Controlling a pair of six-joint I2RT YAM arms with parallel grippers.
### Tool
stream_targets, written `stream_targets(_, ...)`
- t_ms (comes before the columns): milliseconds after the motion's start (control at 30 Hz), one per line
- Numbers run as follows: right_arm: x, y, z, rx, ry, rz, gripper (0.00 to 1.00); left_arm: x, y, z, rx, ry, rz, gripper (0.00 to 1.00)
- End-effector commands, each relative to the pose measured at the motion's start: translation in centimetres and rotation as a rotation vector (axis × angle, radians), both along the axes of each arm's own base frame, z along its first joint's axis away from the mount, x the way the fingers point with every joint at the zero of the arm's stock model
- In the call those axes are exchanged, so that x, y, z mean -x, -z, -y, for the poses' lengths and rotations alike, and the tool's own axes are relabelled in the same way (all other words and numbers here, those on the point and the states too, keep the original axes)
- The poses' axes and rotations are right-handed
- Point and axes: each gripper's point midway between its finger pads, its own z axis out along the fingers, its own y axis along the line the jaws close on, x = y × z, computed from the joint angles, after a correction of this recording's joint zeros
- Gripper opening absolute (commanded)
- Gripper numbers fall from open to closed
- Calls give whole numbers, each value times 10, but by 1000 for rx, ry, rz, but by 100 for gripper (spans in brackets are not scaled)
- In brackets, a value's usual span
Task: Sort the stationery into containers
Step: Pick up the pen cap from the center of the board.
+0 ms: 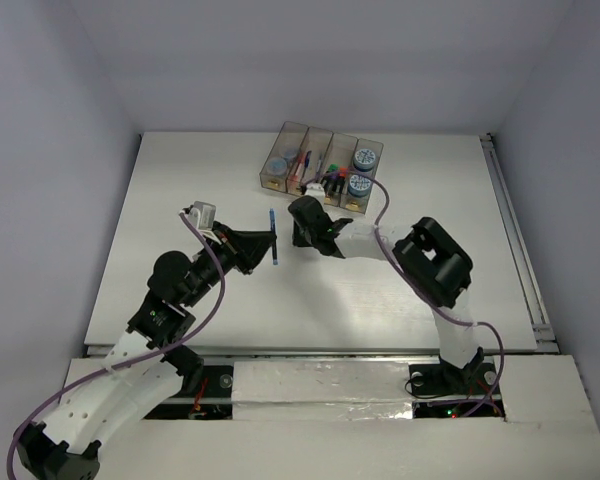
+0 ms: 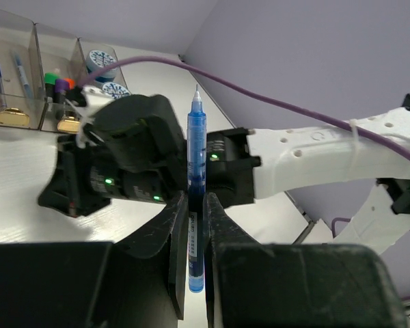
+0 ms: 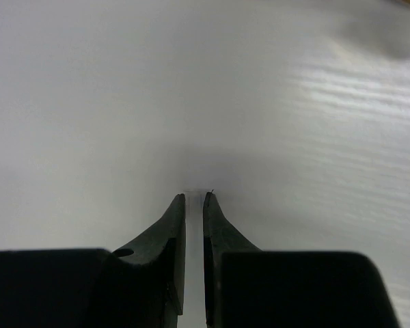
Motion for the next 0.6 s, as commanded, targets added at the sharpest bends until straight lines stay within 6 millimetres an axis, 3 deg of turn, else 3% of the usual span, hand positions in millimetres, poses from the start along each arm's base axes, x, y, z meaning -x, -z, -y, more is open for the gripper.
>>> stream_targets(0,-2,-39,9,-124,23,73,0,0,-12,-1,18,-5,41,0)
stream_targets(33,0,-67,8,-185,23,116,0,-1,-10,0,19,-2,38,0)
stream_targets(67,4,-66,17,-199,28,117,0,0,-6,3,17,14,32,0)
stream_targets(133,2,-114,21,-316,44,213,0,0,-6,8,26,38,32,0)
stream_targets(167,6,-116,27,-327,57,223,0,1,0,10,21,53,22,0)
stream_targets(233,3,-145,36,-398,91,292,0,0,1,13,23,62,19,0)
stream_targets(267,5,-173,43,-455,106,358,0,2,0,15,24,77,24,0)
stream_targets(400,12,-239,59,-577,125,515,0,3,3,23,30,118,12,0)
stream_targets(500,18,-279,64,-653,116,599,0,4,3,26,43,140,10,0)
stream_targets(567,21,-295,62,-686,94,620,0,4,2,28,47,148,9,0)
